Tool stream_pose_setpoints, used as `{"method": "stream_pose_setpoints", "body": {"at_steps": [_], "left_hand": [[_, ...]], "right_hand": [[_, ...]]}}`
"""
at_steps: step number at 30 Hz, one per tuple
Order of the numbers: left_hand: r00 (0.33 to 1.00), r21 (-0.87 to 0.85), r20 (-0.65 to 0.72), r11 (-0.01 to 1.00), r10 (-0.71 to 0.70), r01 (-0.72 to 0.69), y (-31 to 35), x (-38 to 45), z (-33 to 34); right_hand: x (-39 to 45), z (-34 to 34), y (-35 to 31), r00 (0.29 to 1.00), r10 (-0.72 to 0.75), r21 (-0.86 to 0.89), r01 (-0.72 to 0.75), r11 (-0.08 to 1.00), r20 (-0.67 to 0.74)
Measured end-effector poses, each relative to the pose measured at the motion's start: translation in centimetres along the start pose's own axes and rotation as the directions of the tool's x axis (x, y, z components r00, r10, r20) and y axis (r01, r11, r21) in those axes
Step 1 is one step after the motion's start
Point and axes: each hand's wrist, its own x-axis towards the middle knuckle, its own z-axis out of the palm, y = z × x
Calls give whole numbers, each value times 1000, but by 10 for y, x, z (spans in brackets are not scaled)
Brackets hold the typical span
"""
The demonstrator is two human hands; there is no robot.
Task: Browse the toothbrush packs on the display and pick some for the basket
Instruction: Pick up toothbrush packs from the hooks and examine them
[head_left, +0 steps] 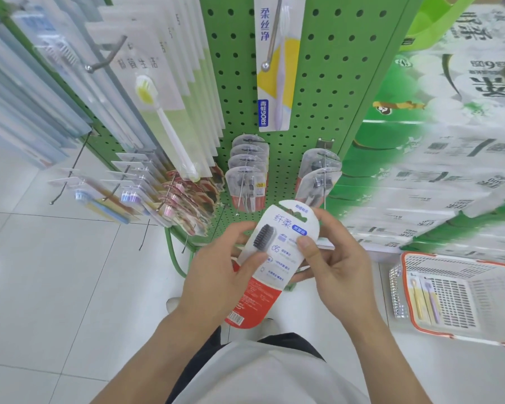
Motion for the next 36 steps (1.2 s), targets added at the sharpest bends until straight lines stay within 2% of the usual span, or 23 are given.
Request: {"method": "stream_pose_setpoints", "body": {"at_steps": [3, 6, 9, 10, 12, 14, 15, 18, 20, 24, 27, 32, 36], "left_hand": [[995, -108, -100, 994, -11, 0, 7, -1, 1], [989, -175, -140, 984, -40, 15, 10, -1, -1], [990, -100, -128, 994, -56, 44, 4, 0, 4], [987, -38, -163, 999, -18, 12, 1, -1, 8], [949, 99, -255, 982, 183, -162, 0, -4, 17], [904, 167, -231, 930, 360, -328, -4, -8, 28], [906, 171, -177, 919, 384, -356, -4, -9, 32], [937, 153, 0, 926, 349, -344, -6, -13, 40], [948, 99, 40, 943, 315, -317, -6, -12, 37], [974, -29, -50, 975, 221, -222, -3, -9, 24], [989, -173, -92, 976, 115, -130, 0, -8, 20], [998, -366, -52, 930, 23, -41, -6, -1, 18], [999, -545, -7, 838, 31, -30, -11, 2, 16]], "right_hand": [[-2, 5, 1, 999, 7, -32, -6, 999, 45], [-4, 10, 0, 998, -9, -42, 12, 999, 59], [-7, 16, 1, 1000, 1, -43, -1, 999, 1], [-8, 19, 3, 999, 7, -37, -9, 999, -44], [-9, 25, 6, 988, 34, 10, -33, 999, -150], [-10, 29, 10, 975, 58, 54, -48, 997, -214], [-9, 30, 11, 974, 63, 57, -52, 997, -219], [-8, 32, 14, 983, 74, 97, -58, 994, -168], [-6, 33, 15, 992, 54, 82, -45, 996, -112], [-4, 34, 21, 999, 36, 82, -36, 996, 5], [-2, 32, 24, 997, -30, -17, 31, 999, 65], [4, 22, 30, 991, -127, -223, 131, 966, 33], [6, 19, 33, 998, -49, -270, 56, 961, 32]]}}
